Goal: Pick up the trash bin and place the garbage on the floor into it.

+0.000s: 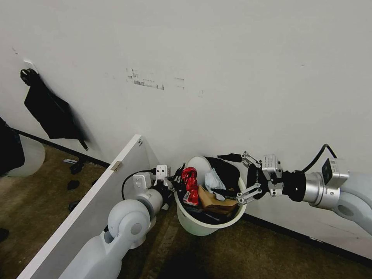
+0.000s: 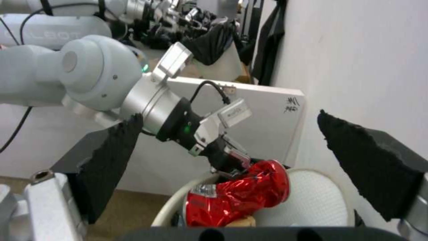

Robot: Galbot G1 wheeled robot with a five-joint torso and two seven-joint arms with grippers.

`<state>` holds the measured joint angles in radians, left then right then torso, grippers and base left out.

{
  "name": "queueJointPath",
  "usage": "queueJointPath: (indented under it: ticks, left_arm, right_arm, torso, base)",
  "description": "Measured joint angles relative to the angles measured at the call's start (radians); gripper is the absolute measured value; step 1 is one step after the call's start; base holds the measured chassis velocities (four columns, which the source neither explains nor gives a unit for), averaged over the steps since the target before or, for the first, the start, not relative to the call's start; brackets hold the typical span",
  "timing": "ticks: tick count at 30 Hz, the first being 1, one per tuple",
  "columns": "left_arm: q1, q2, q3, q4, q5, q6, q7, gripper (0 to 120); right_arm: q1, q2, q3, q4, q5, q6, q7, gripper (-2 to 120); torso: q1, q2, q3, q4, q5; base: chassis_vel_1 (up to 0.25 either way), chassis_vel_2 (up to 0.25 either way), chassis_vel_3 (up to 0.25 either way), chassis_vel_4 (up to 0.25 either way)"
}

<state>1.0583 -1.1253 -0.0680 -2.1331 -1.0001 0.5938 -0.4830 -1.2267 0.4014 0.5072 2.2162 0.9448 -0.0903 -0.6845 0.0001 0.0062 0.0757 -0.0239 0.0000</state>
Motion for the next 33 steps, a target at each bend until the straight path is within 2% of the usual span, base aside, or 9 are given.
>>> queueJointPath:
  ticks: [26,33]
  left_arm:
    - [0.023,0.007,-0.021,-0.014,0.004,0.0,-0.007,4]
    - [0.038,0.024,-0.039,-0.043,-0.006,0.0,-0.011,4]
  right_arm:
    - [-0.001,0.024,0.042,0.029,0.014,0.027,0.002,100]
    - [-0.004,0.025,0.069,0.036,0.028,0.042,0.013,100]
  torso:
    - [0.0,0.0,0.0,0.0,0.0]
    - [0.0,0.0,0.0,0.0,0.0]
  base:
    - [0.0,0.0,0.0,0.0]
    - [0.0,0.0,0.0,0.0]
